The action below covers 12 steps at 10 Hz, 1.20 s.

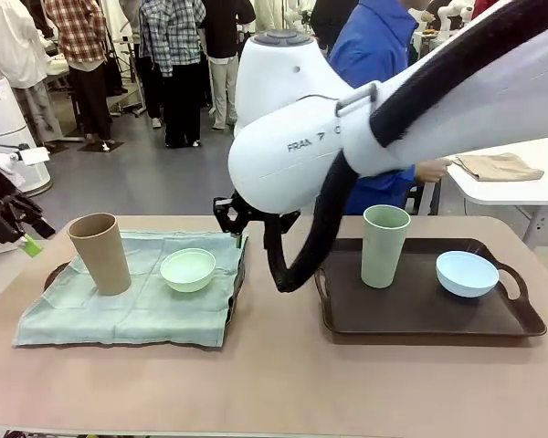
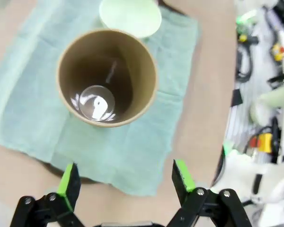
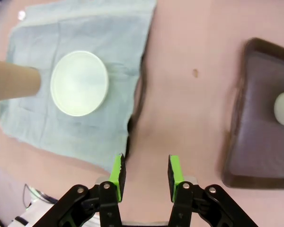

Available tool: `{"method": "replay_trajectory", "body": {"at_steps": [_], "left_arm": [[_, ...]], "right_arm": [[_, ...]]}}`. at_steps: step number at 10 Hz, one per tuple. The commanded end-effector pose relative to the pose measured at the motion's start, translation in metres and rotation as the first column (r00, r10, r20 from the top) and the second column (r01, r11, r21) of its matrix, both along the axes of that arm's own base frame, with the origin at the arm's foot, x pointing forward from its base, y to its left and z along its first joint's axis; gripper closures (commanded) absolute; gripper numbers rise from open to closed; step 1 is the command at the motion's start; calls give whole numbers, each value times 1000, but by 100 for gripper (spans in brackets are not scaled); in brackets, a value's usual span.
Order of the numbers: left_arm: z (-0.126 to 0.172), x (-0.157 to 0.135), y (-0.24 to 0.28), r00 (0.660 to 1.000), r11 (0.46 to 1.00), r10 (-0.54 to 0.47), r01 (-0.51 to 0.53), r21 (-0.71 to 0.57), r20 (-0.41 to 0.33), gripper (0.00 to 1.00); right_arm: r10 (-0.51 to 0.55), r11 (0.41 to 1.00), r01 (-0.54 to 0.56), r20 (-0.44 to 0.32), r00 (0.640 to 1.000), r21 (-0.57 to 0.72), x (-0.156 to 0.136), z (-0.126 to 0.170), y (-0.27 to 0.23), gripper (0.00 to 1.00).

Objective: Set up a tray with a mat and arrange the tableware.
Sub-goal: Place the Picnic Bowl and Reusable plastic cup back onto the Handle tray in front of the human's position.

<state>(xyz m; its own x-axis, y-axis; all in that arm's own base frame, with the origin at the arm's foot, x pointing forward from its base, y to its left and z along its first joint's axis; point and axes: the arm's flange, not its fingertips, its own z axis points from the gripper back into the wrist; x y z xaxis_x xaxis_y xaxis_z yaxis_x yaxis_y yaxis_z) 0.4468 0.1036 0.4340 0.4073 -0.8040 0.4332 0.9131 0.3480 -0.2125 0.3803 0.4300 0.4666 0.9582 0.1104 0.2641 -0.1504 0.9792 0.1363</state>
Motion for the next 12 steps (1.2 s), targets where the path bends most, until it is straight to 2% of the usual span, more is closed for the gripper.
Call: {"method": "replay_trajectory", "body": {"at_steps": [1, 2, 4, 5, 9, 10, 11, 12], "left_arm": [[22, -17, -28, 988, 990, 128, -121, 79, -91, 0], [35, -24, -38, 964, 965, 243, -228, 131, -107, 0], [60, -25, -57, 919, 902, 385, -357, 242, -80, 0], [74, -23, -68, 907, 885, 413, -381, 267, -76, 0], [118, -40, -87, 898, 808, 436, -417, 415, 54, 0], [125, -40, -87, 903, 816, 425, -412, 405, 61, 0], [112, -34, -86, 905, 837, 423, -407, 367, 41, 0], [112, -34, -86, 905, 837, 423, -407, 367, 41, 0]], "right_arm": [[-51, 998, 52, 33, 998, -29, -19, 10, -17, 51], [-68, 996, 71, 52, 996, -59, -27, 20, -28, 51], [-97, 990, 103, 64, 993, -94, -35, 36, -39, 51], [-111, 988, 117, 68, 992, -105, -35, 40, -39, 51], [-142, 981, 152, 86, 986, -122, -48, 67, -40, 51], [-149, 980, 159, 91, 985, -118, -48, 73, -42, 51], [-140, 983, 150, 98, 985, -108, -43, 72, -43, 51], [-129, 986, 136, 74, 989, -99, -37, 66, -43, 31]]}}
